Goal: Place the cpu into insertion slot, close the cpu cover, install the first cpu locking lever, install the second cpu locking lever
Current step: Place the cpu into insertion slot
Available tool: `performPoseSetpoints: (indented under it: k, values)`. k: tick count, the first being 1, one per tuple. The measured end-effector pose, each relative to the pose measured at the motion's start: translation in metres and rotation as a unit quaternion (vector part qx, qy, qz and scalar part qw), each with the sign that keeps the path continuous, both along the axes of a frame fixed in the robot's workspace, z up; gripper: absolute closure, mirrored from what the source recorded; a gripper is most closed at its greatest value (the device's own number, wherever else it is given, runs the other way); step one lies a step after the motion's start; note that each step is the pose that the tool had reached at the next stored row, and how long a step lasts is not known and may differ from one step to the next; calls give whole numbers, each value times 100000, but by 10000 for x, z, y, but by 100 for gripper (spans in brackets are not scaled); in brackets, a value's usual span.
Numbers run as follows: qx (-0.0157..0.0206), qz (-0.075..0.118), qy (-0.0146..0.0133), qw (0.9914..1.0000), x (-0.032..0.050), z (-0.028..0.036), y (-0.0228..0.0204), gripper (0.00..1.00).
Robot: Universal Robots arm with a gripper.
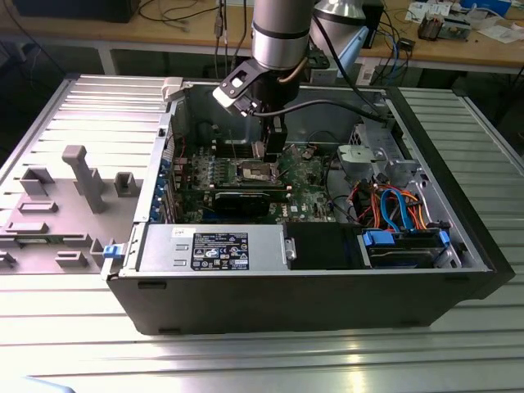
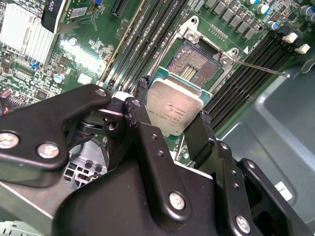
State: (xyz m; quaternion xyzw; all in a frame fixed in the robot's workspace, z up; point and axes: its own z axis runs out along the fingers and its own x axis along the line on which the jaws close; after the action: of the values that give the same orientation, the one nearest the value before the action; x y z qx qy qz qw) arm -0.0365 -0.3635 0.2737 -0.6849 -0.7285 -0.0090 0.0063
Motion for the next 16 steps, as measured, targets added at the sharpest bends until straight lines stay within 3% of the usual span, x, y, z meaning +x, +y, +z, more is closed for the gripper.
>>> performPoseSetpoints:
  k: [6, 16]
  values:
    - [-2, -2, 0, 100000, 0, -1, 0, 45]
    - [-9, -1028, -8, 99995, -18, -140, 47, 45]
